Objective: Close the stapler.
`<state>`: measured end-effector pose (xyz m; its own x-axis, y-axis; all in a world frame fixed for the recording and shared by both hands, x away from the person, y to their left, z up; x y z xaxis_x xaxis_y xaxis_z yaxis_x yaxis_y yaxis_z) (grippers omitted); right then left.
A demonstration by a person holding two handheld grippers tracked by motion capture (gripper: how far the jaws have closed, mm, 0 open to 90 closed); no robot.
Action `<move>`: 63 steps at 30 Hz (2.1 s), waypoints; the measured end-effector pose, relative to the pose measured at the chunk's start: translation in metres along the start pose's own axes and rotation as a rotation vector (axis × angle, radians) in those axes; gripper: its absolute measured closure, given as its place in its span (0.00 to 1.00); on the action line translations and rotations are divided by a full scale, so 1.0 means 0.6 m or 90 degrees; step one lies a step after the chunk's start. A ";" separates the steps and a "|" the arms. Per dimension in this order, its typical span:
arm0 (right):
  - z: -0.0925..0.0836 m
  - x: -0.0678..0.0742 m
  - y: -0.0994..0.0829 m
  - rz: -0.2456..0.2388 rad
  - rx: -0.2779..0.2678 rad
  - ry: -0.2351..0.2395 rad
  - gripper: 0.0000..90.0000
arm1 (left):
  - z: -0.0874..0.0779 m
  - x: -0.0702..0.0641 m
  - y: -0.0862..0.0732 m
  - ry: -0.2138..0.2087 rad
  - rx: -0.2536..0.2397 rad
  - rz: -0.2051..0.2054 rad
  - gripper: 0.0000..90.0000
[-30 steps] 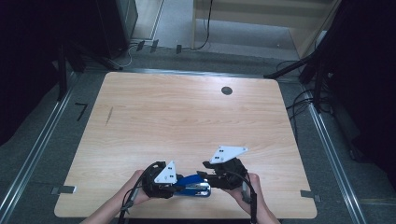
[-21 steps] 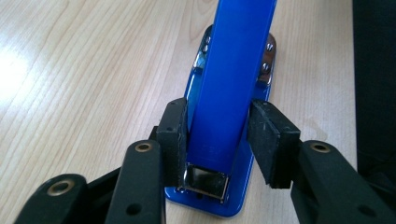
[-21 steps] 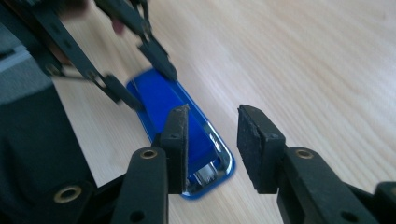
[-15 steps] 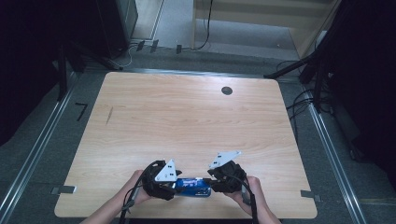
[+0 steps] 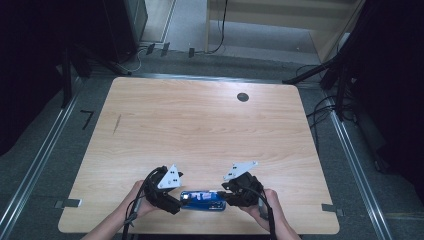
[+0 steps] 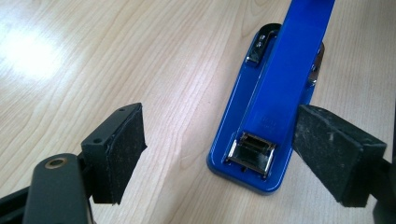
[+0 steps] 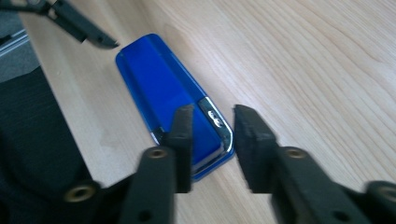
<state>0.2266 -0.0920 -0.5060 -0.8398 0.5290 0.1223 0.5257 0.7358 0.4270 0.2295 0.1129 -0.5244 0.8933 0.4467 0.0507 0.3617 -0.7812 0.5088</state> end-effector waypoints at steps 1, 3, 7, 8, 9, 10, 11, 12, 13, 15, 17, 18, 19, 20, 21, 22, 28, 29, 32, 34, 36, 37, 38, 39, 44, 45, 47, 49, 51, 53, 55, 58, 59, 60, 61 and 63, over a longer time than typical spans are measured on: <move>0.001 0.002 0.000 -0.007 0.001 -0.003 0.88 | -0.002 0.001 -0.001 0.001 -0.001 -0.002 0.22; 0.001 0.007 0.001 -0.020 0.002 -0.027 0.94 | -0.005 0.002 -0.002 0.003 0.000 0.002 0.24; 0.001 0.011 0.000 -0.043 0.004 -0.038 1.00 | -0.006 0.001 -0.003 0.004 0.001 -0.003 0.26; 0.002 0.012 0.000 -0.046 0.008 -0.036 1.00 | -0.007 0.001 -0.003 0.003 0.002 -0.003 0.26; 0.003 0.014 0.000 -0.046 0.013 -0.039 1.00 | -0.007 0.000 -0.003 0.001 0.001 -0.004 0.26; 0.004 0.014 0.000 -0.051 0.018 -0.042 1.00 | -0.006 0.000 -0.003 0.002 0.002 -0.003 0.26; 0.007 0.014 -0.001 -0.054 0.025 -0.043 1.00 | -0.006 0.000 -0.003 0.001 0.003 -0.002 0.26; 0.008 0.014 -0.002 -0.054 0.026 -0.043 1.00 | -0.006 0.000 -0.004 -0.001 0.003 -0.002 0.26; 0.009 0.013 -0.002 -0.052 0.023 -0.041 1.00 | -0.006 0.000 -0.004 0.000 0.004 -0.001 0.26; 0.008 0.014 -0.002 -0.049 0.023 -0.041 1.00 | -0.006 0.000 -0.005 -0.001 0.006 -0.005 0.26; 0.009 0.012 -0.002 -0.050 0.020 -0.040 1.00 | -0.005 0.001 -0.006 -0.001 0.007 -0.006 0.25; 0.008 0.012 -0.002 -0.048 0.020 -0.038 1.00 | -0.006 0.001 -0.006 -0.002 0.008 -0.007 0.25; 0.008 0.012 -0.003 -0.048 0.020 -0.036 1.00 | -0.005 0.002 -0.006 -0.002 0.008 -0.007 0.24; 0.008 0.012 -0.003 -0.042 0.019 -0.032 0.99 | -0.005 0.003 -0.007 -0.001 0.009 -0.008 0.24; 0.008 0.010 -0.003 -0.039 0.013 -0.023 0.92 | -0.006 0.003 -0.007 -0.002 0.008 -0.011 0.23; 0.007 0.009 -0.003 -0.024 0.006 -0.007 0.90 | -0.007 0.004 -0.007 0.000 0.008 -0.011 0.23; -0.012 -0.003 0.001 -0.010 -0.035 -0.003 0.64 | -0.013 0.010 -0.010 0.008 0.002 -0.024 0.21; -0.013 -0.007 -0.001 -0.005 -0.030 -0.008 0.61 | -0.013 0.010 -0.010 0.008 0.002 -0.024 0.20; -0.019 -0.021 -0.004 0.014 -0.037 -0.033 0.50 | -0.019 0.017 -0.012 0.019 -0.004 -0.036 0.18; -0.026 -0.030 -0.007 0.026 -0.041 -0.050 0.46 | -0.023 0.021 -0.015 0.026 -0.006 -0.045 0.17; -0.032 -0.041 -0.012 0.041 -0.039 -0.069 0.38 | -0.026 0.026 -0.018 0.032 -0.008 -0.055 0.16; -0.034 -0.046 -0.015 0.045 -0.043 -0.073 0.37 | -0.028 0.029 -0.020 0.036 -0.007 -0.059 0.15; -0.038 -0.051 -0.019 0.057 -0.043 -0.075 0.35 | -0.030 0.032 -0.022 0.037 -0.008 -0.063 0.15; -0.041 -0.057 -0.023 0.062 -0.044 -0.080 0.32 | -0.031 0.035 -0.023 0.042 -0.007 -0.066 0.15; -0.060 -0.085 -0.045 0.094 -0.058 -0.102 0.22 | -0.040 0.053 -0.034 0.070 -0.003 -0.095 0.10; -0.064 -0.092 -0.050 0.102 -0.058 -0.105 0.21 | -0.042 0.058 -0.037 0.076 -0.002 -0.100 0.10; -0.069 -0.104 -0.060 0.116 -0.061 -0.111 0.18 | -0.048 0.071 -0.045 0.088 -0.004 -0.123 0.10; -0.073 -0.117 -0.072 0.134 -0.059 -0.116 0.17 | -0.051 0.082 -0.052 0.102 -0.004 -0.135 0.09; -0.075 -0.124 -0.077 0.142 -0.058 -0.120 0.16 | -0.051 0.086 -0.056 0.106 -0.001 -0.143 0.09; -0.077 -0.139 -0.089 0.160 -0.053 -0.128 0.15 | -0.051 0.095 -0.063 0.114 0.003 -0.158 0.09; -0.080 -0.155 -0.103 0.181 -0.051 -0.144 0.12 | -0.047 0.106 -0.073 0.131 0.017 -0.173 0.08; -0.080 -0.170 -0.119 0.208 -0.046 -0.152 0.08 | -0.043 0.116 -0.082 0.144 0.029 -0.187 0.08; -0.080 -0.170 -0.119 0.208 -0.046 -0.152 0.08 | -0.043 0.116 -0.082 0.144 0.029 -0.187 0.08; -0.076 -0.180 -0.128 0.218 -0.036 -0.156 0.06 | -0.040 0.122 -0.089 0.152 0.037 -0.197 0.08; -0.076 -0.180 -0.128 0.218 -0.036 -0.156 0.06 | -0.040 0.122 -0.089 0.152 0.037 -0.197 0.08; -0.069 -0.188 -0.135 0.226 -0.023 -0.157 0.04 | -0.037 0.129 -0.096 0.154 0.043 -0.206 0.08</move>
<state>0.2730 -0.2287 -0.5171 -0.5478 0.8351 0.0506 0.7670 0.4772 0.4290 0.2719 0.2022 -0.5303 0.6451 0.7572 0.1022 0.6371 -0.6069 0.4751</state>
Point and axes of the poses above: each handheld gripper's, and its own axes: z roughly forward along the jaws, y roughly out of its top, x roughly to its left, the point moved 5 cm from there along z, roughly forward along the jaws, and after that the axes turned 11 degrees about x, right-handed, at the moved point
